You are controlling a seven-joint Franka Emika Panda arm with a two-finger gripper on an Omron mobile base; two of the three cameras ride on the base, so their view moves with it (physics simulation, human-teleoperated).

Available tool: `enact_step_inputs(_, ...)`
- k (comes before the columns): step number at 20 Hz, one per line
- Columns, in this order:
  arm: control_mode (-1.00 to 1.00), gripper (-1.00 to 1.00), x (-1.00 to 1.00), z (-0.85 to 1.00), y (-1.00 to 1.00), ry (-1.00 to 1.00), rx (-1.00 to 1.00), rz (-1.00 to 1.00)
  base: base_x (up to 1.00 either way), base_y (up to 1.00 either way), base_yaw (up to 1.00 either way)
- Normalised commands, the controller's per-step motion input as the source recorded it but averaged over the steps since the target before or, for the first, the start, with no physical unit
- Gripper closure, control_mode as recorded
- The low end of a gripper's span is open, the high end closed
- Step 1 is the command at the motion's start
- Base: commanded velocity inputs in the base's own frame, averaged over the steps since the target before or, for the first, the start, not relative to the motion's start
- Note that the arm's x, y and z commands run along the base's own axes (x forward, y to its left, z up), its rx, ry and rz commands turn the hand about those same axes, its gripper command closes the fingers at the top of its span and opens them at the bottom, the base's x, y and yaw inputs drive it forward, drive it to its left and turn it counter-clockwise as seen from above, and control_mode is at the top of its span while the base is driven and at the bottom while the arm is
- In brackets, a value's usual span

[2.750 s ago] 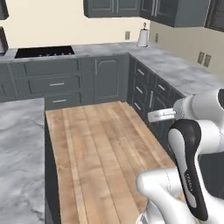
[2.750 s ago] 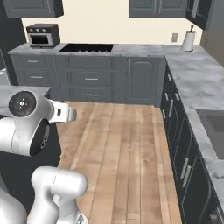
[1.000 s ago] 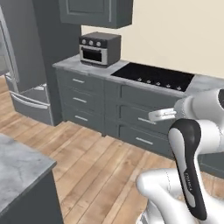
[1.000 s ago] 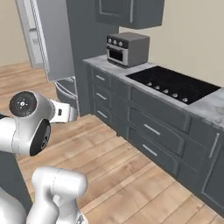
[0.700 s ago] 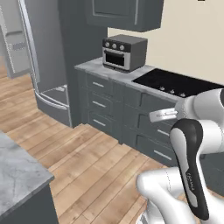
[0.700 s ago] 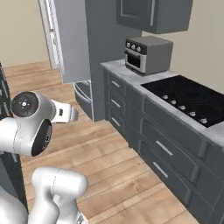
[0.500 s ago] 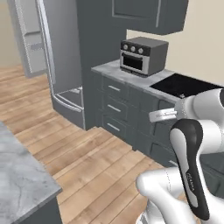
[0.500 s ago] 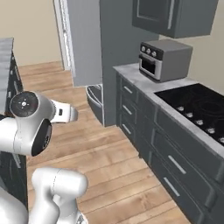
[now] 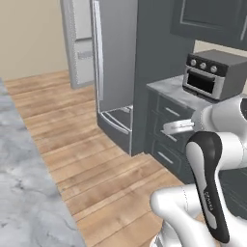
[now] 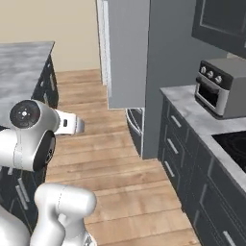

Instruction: Take the cheese, steak, and broccoli from the fridge and place them on the plate on the dining counter to create an appetizer plate.

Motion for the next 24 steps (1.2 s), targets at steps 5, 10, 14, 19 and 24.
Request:
enact_step_inputs(5, 1.0, -1.0, 0.0, 0.0, 0.0, 0.0, 0.0, 0.0, 1.0, 0.0, 0.35)
enact_step_inputs(10, 1.0, -1.0, 0.0, 0.0, 0.0, 0.0, 0.0, 0.0, 1.0, -0.03, 0.25)
enact_step_inputs(14, 1.0, -1.0, 0.0, 0.0, 0.0, 0.0, 0.0, 0.0, 1.0, -0.03, 0.19)
enact_step_inputs(19, 1.0, -1.0, 0.0, 0.0, 0.0, 0.0, 0.0, 0.0, 1.0, 0.0, 0.15)
enact_step_inputs(24, 1.0, -1.0, 0.0, 0.0, 0.0, 0.0, 0.0, 0.0, 1.0, 0.0, 0.09)
